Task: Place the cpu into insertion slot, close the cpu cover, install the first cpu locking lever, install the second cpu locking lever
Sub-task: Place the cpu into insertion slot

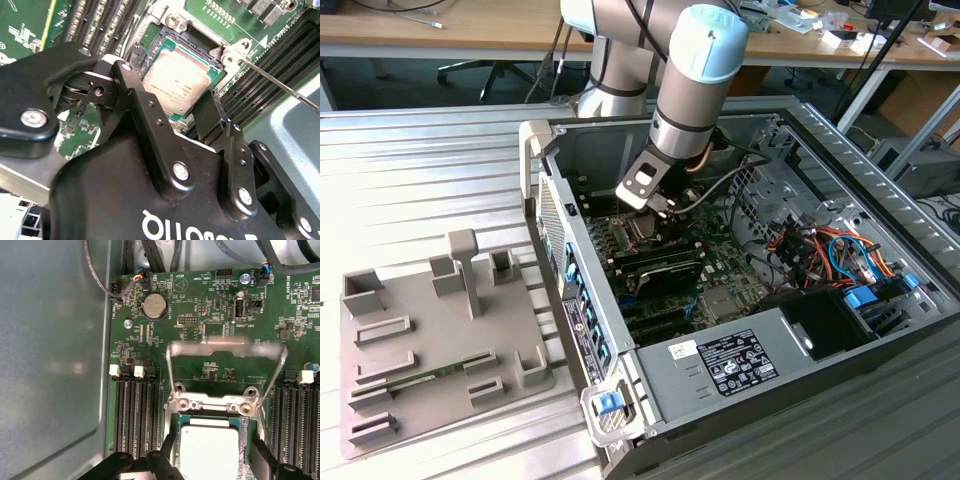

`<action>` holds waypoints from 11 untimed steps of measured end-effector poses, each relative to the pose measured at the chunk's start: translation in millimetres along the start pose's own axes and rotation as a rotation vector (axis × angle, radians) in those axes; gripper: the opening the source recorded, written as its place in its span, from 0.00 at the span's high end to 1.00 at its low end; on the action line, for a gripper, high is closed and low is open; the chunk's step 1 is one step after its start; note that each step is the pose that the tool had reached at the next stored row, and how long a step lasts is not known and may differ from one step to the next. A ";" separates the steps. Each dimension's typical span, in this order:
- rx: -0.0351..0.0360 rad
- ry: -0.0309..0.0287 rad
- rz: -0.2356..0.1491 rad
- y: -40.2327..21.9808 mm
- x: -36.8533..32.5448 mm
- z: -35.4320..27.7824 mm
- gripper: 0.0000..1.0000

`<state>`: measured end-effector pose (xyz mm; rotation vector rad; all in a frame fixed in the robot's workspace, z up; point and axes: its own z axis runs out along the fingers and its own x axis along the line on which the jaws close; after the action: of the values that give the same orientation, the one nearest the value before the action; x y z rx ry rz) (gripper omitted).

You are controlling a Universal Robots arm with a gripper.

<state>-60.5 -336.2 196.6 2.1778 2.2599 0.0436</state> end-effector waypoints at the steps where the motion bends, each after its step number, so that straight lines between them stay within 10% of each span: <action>1: 0.0001 -0.0001 0.000 0.0 0.3 0.0 0.32; 11: 0.0005 -0.0005 0.000 0.0 1.8 -1.3 0.40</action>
<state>-60.6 -334.4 197.9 2.1777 2.2599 0.0425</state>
